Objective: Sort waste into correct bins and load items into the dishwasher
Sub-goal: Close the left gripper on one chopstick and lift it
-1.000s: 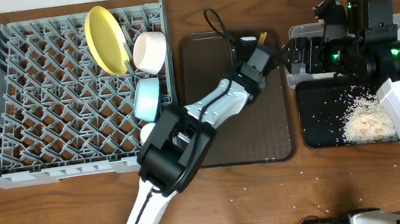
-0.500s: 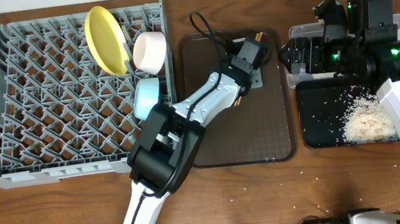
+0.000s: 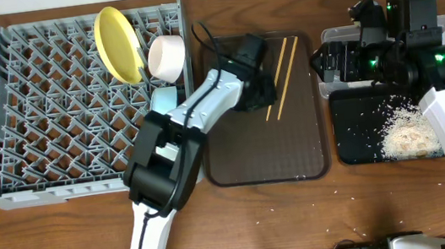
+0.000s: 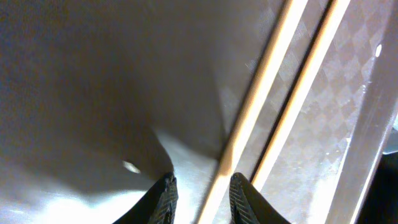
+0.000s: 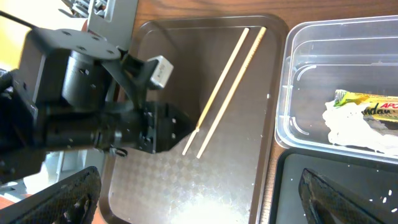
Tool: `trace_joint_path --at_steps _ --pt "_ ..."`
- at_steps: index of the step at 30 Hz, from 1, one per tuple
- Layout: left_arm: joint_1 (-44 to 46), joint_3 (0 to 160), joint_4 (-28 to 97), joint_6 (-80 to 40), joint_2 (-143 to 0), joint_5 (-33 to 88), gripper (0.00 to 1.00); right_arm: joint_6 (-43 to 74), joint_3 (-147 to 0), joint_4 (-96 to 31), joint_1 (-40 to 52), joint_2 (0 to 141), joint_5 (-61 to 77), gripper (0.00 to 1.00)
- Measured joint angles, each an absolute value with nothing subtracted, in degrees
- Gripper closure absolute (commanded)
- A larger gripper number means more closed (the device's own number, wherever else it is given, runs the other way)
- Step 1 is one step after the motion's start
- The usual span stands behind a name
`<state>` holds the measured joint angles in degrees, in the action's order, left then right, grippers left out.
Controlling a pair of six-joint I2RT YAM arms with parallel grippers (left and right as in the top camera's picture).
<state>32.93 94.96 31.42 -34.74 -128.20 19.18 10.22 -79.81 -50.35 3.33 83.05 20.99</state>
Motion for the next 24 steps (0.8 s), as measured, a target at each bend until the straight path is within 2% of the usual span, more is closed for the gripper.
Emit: trace_joint_path --at_steps 4,12,24 --pt "31.64 94.96 30.76 -26.96 -126.61 16.43 0.61 10.22 -79.81 -50.35 3.33 83.05 20.99 0.01" --pt "31.92 96.86 24.18 -12.88 -123.63 8.54 0.62 10.22 -79.81 -50.33 3.33 83.05 20.99 0.01" --pt "32.1 109.58 36.05 -7.22 -123.66 5.54 0.62 10.22 -79.81 -50.35 3.33 83.05 20.99 0.01"
